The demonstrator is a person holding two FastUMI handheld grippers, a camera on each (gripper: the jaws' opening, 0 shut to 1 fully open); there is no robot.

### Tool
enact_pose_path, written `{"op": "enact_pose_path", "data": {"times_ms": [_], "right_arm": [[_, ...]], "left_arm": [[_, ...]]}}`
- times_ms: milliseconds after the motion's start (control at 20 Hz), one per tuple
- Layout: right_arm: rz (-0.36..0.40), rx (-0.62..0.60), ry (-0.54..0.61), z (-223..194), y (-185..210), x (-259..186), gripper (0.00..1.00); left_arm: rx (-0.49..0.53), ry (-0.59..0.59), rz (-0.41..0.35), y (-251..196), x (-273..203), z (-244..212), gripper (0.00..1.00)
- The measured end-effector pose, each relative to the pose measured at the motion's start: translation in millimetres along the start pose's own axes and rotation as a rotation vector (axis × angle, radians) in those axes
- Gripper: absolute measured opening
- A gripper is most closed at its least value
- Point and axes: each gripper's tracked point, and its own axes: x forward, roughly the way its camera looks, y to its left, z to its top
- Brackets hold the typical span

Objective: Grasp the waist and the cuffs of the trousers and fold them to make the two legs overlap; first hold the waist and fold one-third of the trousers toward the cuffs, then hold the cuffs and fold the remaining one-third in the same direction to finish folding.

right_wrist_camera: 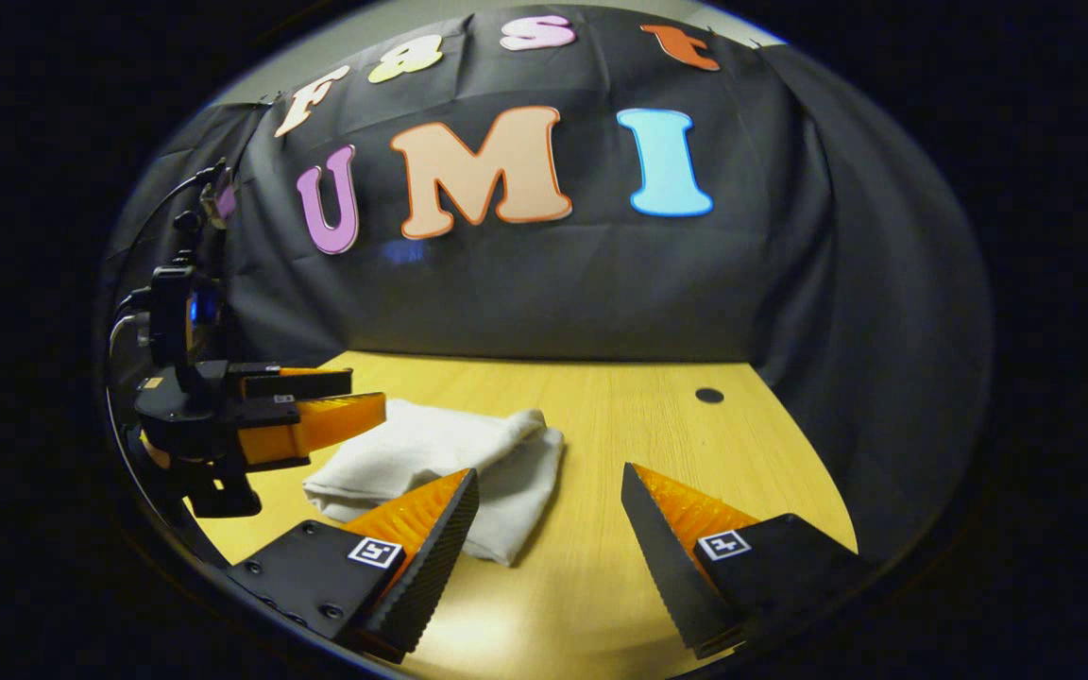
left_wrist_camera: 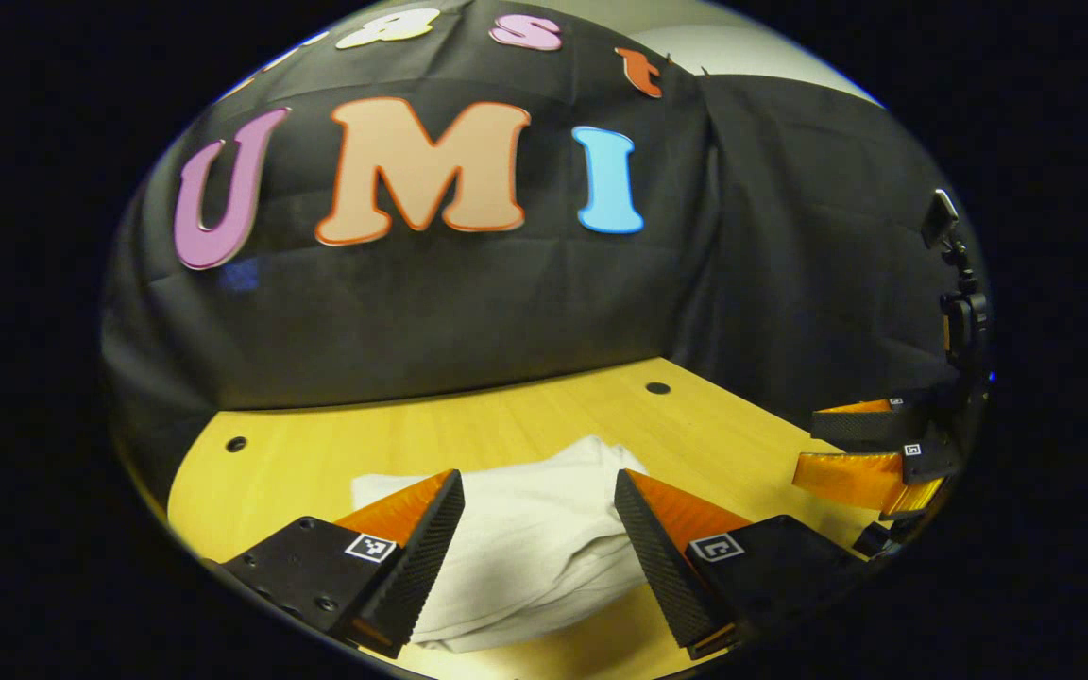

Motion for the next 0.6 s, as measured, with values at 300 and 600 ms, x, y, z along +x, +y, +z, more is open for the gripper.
{"op": "enact_pose_path", "data": {"times_ms": [300,600], "right_arm": [[0.011,-0.002,-0.169,68.0,66.3,0.0,0.98],[-0.019,0.023,-0.267,108.4,90.0,1.1,0.97]], "left_arm": [[-0.012,-0.088,0.238,109.7,-81.9,29.3,0.96],[0.019,-0.163,0.352,161.1,-126.4,56.4,0.96]]}}
